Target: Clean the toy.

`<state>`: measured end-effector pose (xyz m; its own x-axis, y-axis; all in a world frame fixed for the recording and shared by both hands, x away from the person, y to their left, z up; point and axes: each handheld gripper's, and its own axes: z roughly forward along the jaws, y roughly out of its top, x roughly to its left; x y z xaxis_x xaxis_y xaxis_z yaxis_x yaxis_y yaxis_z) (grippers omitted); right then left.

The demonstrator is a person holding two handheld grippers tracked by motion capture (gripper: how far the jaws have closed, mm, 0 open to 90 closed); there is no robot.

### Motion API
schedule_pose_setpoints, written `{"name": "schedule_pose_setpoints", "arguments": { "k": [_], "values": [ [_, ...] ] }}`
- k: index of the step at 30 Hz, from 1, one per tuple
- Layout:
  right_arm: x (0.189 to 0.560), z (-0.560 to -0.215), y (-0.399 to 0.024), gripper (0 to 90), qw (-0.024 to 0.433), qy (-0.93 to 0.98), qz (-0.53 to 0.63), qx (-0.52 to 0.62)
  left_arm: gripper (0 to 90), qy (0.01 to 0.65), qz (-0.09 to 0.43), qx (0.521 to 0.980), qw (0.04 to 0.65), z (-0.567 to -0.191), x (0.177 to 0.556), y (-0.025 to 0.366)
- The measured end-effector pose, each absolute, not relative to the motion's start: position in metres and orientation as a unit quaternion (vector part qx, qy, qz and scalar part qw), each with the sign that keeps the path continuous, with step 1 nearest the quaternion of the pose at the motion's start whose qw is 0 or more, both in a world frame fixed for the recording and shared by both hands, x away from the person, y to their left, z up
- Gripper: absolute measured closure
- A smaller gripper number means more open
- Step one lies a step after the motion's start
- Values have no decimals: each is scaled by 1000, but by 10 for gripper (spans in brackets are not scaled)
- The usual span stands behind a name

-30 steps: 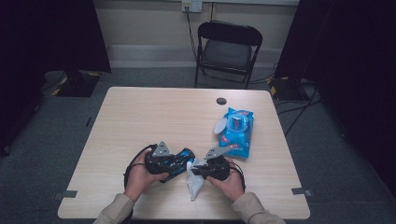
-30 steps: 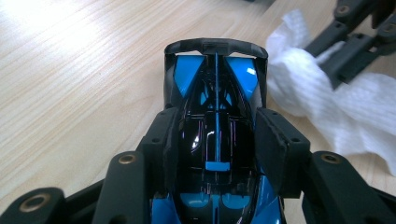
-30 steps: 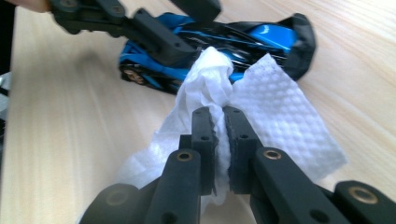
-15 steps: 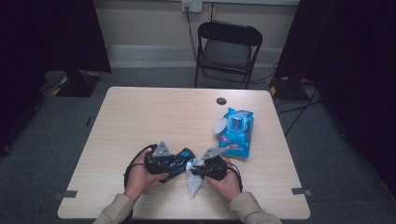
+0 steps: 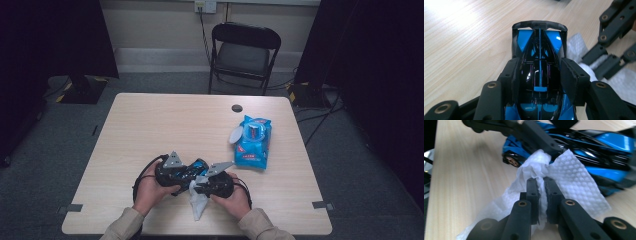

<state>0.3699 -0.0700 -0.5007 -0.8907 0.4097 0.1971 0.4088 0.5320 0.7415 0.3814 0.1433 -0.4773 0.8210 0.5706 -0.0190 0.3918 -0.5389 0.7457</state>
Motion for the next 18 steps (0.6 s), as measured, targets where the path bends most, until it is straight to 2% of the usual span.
{"name": "schedule_pose_setpoints", "arguments": {
  "k": [18],
  "values": [
    [365,-502,-54,841,-12,876,428,222,510,277,114,870,392,-477,381,143]
  ]
}}
